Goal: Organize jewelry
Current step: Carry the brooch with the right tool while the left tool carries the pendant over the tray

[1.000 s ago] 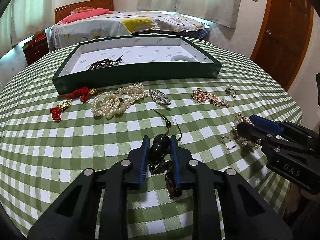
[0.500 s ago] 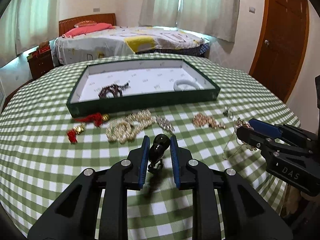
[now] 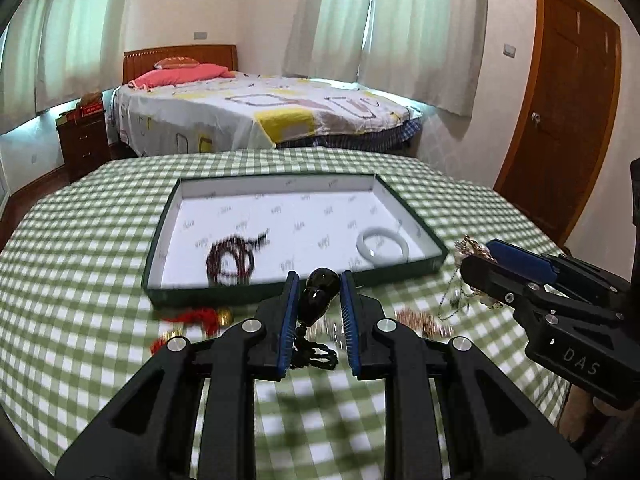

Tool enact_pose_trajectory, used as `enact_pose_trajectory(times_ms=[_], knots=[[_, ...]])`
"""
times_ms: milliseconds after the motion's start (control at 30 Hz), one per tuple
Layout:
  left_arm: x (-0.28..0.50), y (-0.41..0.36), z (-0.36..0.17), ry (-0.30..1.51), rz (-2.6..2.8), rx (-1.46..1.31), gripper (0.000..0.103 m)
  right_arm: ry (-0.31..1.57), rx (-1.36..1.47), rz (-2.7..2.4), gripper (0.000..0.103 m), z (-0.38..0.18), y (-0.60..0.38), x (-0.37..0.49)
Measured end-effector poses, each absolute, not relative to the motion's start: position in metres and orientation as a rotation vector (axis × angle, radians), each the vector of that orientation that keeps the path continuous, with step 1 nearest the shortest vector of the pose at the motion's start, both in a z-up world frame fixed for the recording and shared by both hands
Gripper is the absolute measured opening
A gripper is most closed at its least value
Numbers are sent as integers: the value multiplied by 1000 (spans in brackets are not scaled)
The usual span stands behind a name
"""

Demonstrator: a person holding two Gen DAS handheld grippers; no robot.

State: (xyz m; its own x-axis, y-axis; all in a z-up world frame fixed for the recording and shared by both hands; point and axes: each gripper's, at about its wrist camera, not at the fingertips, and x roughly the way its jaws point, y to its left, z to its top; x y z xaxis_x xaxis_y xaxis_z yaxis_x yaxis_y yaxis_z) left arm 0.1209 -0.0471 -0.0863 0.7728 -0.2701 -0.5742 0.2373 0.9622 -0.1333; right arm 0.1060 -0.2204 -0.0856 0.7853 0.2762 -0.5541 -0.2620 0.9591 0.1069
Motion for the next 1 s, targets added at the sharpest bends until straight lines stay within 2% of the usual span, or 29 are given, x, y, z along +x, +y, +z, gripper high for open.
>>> enact_pose_trajectory(times_ms=[267, 400, 733, 1000], knots=[[165, -49, -49, 535, -274, -70, 21, 499, 16, 321, 37, -51, -202, 147], [189, -49, -47, 529, -270, -78, 21, 493, 17, 323, 37, -53, -199, 170], [243, -46, -133, 760, -234, -91, 21, 715, 34, 337, 37, -131, -191, 217], [265, -46, -160, 864, -237, -79, 21, 809, 18, 355, 37, -156, -185, 238]])
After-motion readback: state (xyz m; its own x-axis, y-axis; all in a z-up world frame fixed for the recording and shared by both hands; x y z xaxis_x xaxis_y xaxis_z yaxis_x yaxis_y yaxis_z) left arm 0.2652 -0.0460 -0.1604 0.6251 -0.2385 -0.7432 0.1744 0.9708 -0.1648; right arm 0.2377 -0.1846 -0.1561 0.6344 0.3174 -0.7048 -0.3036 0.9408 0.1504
